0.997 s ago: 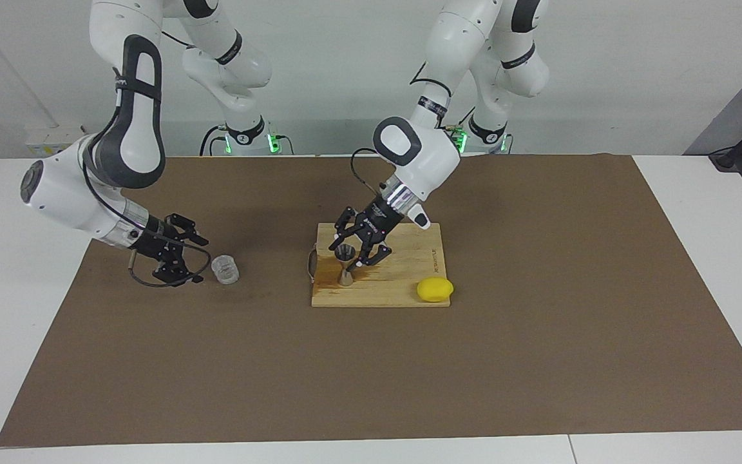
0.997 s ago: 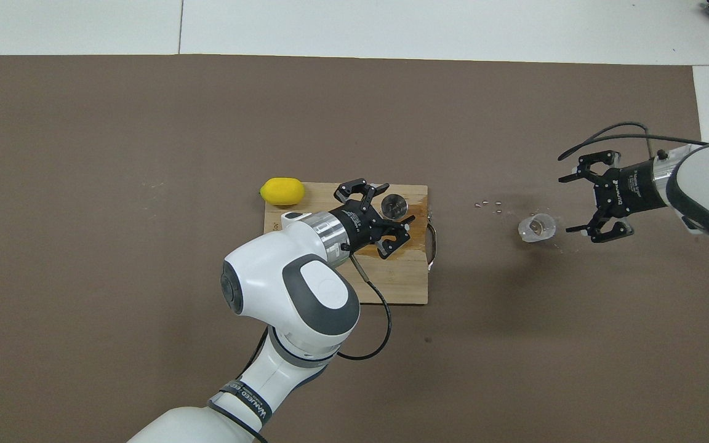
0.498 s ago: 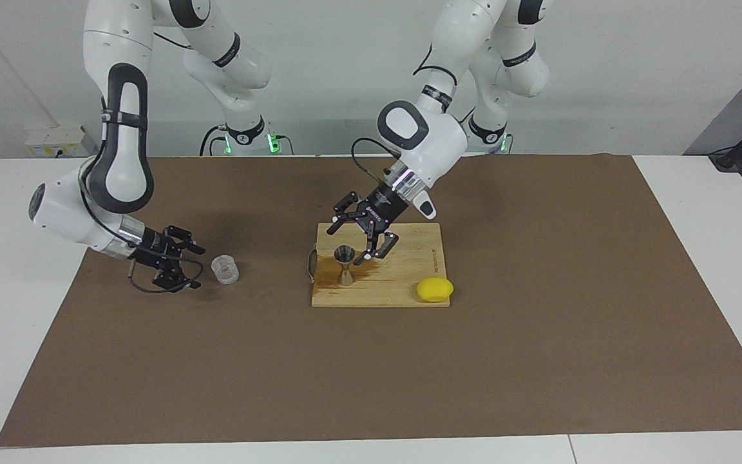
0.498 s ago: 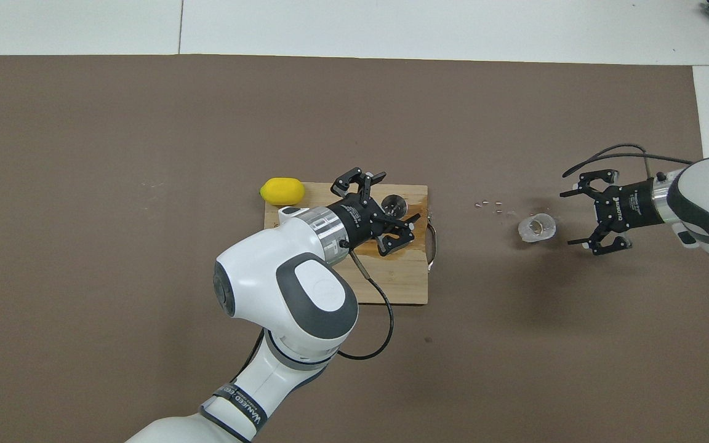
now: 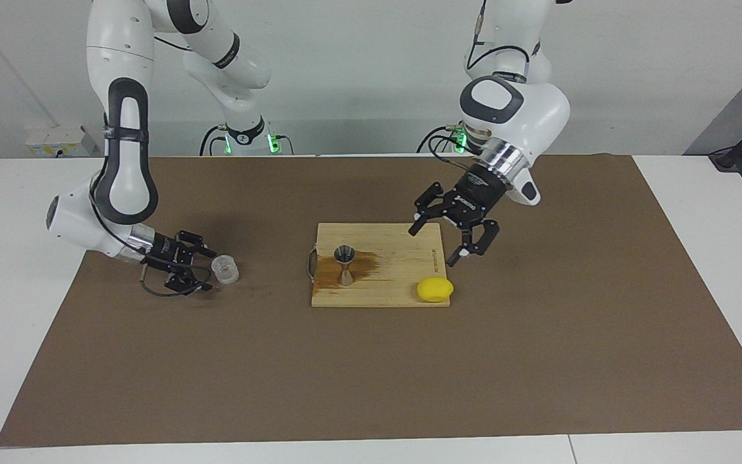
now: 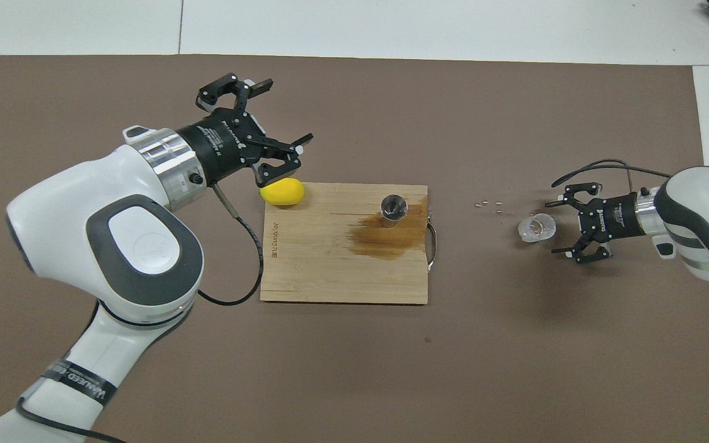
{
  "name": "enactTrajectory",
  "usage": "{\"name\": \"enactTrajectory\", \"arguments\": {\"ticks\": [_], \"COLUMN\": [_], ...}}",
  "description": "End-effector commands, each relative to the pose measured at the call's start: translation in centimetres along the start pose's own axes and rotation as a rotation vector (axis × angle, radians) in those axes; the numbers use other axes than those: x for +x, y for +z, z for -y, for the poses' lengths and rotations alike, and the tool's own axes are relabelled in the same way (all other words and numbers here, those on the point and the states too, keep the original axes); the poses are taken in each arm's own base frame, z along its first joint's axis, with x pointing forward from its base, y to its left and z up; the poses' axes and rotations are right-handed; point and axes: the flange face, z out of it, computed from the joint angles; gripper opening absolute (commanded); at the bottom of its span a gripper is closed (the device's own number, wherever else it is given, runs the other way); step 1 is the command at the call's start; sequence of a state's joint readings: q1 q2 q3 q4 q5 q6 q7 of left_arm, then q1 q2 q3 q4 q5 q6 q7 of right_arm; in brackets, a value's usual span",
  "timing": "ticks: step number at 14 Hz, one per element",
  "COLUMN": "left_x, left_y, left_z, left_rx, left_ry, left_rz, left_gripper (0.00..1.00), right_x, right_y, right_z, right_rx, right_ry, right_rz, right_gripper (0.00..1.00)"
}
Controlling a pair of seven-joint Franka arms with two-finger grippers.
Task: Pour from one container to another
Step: 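Withdraw the left gripper while the right gripper grasps the clear cup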
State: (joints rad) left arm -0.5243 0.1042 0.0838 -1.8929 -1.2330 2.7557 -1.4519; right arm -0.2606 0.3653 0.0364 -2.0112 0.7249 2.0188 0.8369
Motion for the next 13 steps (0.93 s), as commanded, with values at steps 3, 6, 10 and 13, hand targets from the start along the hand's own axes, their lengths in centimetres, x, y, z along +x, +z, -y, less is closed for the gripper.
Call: {"name": "enactTrajectory", "arguments": {"ticks": [3,6,10,13], "left_x": [4.0,5.6,6.3,7.5], "left_y": [-4.8,-7.7,-9.4,-13.8], "left_z": [-6.7,-10.3,-11.4,-12.8], "left_rx": [-0.091,-0.109,0.070,0.231], "left_ry": [0.245,0.449,0.696,0.870], "left_rz": [-0.208,-0.372,-0.604,-0.687], "left_gripper": [1.00,1.00,1.00,1.00], "right_x": [-0.4,-0.4,-0.5,-1.9], "right_y": [1.3,1.4,1.2,-0.3], "right_z": [-0.9,-1.0,-0.8,-0.5], "right_rx": [0.038,0.037,0.084,0.109], "right_ry": [0.019,0.033,0.105,0.082], "right_rz": [0.030,0.035,0.077,0.065], "right_gripper": [1.00,0.84,0.00,0.00]}}
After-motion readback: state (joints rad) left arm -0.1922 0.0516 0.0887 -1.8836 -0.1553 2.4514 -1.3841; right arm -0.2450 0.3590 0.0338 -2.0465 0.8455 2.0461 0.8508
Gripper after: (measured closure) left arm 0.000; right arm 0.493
